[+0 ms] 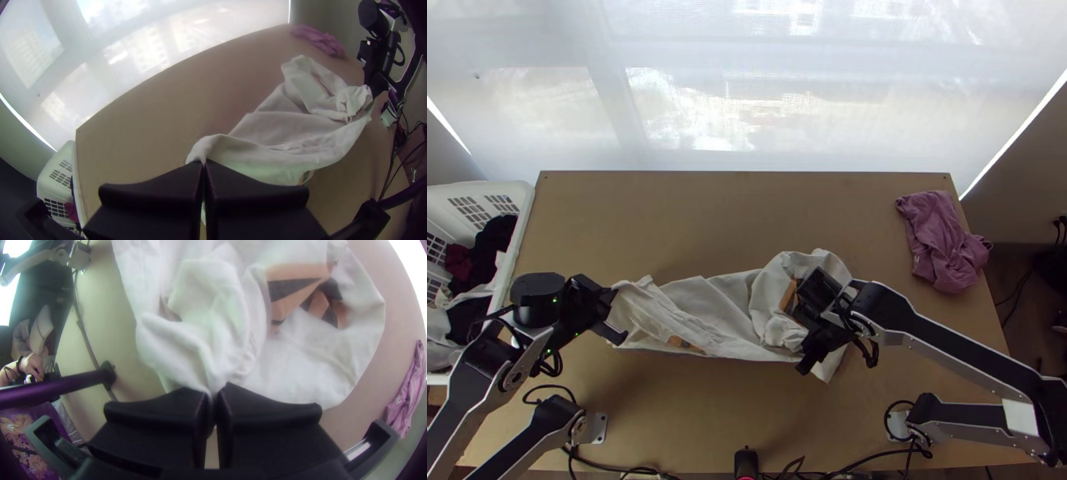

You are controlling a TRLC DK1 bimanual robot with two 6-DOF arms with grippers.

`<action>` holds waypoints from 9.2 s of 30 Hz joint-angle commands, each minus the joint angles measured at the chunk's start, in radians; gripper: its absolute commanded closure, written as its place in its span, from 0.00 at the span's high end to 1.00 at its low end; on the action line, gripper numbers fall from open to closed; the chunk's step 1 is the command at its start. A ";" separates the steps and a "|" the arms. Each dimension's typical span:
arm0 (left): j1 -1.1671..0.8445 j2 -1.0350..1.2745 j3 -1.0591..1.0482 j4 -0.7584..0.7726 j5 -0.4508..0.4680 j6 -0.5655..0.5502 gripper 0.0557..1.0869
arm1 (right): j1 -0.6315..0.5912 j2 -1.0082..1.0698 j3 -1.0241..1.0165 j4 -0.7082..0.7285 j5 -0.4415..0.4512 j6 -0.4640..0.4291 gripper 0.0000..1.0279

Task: Fold the t-shirt

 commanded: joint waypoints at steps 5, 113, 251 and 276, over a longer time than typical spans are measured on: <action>-0.049 -0.011 -0.086 -0.087 0.047 -0.024 0.03 | -0.101 -0.123 -0.196 0.040 0.000 -0.027 0.36; 0.208 0.280 0.572 0.037 0.036 -0.012 0.03 | -0.569 -0.149 0.599 0.089 0.142 -0.202 0.02; 0.257 1.015 0.462 0.965 -0.100 -0.106 0.03 | -0.658 0.479 0.702 0.808 0.179 -0.240 0.02; 0.256 1.510 0.726 1.206 -0.154 -0.064 0.03 | -0.687 0.951 1.009 0.977 0.181 -0.277 0.02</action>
